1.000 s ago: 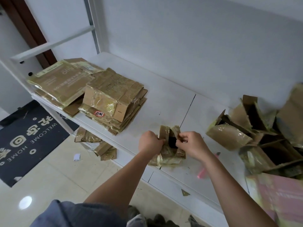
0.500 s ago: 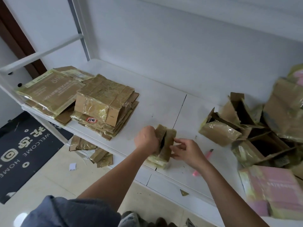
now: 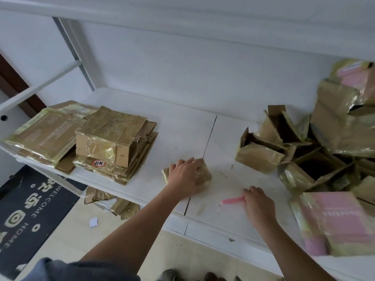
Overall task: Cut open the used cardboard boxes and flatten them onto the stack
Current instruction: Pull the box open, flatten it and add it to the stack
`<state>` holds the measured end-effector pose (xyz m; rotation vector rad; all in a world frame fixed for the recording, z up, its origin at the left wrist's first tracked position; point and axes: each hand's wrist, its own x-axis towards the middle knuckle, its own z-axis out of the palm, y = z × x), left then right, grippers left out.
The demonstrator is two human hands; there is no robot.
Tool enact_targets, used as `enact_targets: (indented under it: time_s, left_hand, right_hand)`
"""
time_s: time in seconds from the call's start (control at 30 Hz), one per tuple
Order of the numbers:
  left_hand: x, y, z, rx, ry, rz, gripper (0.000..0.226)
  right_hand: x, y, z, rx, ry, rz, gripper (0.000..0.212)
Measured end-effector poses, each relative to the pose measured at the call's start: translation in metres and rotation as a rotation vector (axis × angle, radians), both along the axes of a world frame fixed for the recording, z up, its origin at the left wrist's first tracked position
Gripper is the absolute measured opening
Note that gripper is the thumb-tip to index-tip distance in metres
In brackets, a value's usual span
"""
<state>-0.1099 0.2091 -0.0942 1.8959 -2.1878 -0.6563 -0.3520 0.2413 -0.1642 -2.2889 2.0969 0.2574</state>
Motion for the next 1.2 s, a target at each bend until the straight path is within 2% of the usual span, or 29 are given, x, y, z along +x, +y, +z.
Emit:
enact_targets:
  time_s: [0.1, 0.23, 0.3, 0.43, 0.53, 0.67, 0.9, 1.03, 1.2]
  left_hand:
    - [0.0, -0.002, 0.003, 0.03, 0.046, -0.183, 0.075]
    - [-0.002, -0.003, 0.001, 0.119, -0.048, -0.178, 0.084]
    - [-0.004, -0.003, 0.002, 0.118, -0.063, -0.16, 0.078]
    - [-0.005, -0.001, -0.001, 0.095, -0.055, -0.148, 0.042]
    - [-0.002, 0.0, -0.003, 0.114, -0.04, -0.132, 0.051]
    - [0.0, -0.007, 0.001, 0.114, -0.087, -0.135, 0.056]
    - [-0.001, -0.005, -0.003, 0.086, -0.068, -0.118, 0.068]
    - [-0.002, -0.005, -0.005, 0.066, -0.063, -0.104, 0.061]
    - [-0.002, -0.006, -0.008, 0.08, -0.088, -0.106, 0.062]
  right_hand:
    - [-0.002, -0.003, 0.0, -0.11, -0.169, -0.077, 0.01]
    - [0.003, -0.005, 0.007, -0.244, -0.796, -0.272, 0.017]
    - [0.012, -0.005, 0.013, -0.24, -1.068, -0.261, 0.014]
    - [0.025, -0.008, 0.02, -0.127, -1.579, -0.3, 0.018]
    - [0.036, -0.011, 0.019, -0.102, -1.755, -0.325, 0.011]
    - [0.051, -0.005, 0.014, -0.061, -1.817, -0.267, 0.008]
    - [0.06, -0.005, 0.01, -0.06, -1.74, -0.183, 0.014]
    - [0.056, -0.01, 0.013, -0.014, -1.664, -0.121, 0.009]
    - [0.05, -0.005, 0.012, 0.06, -1.604, -0.097, 0.012]
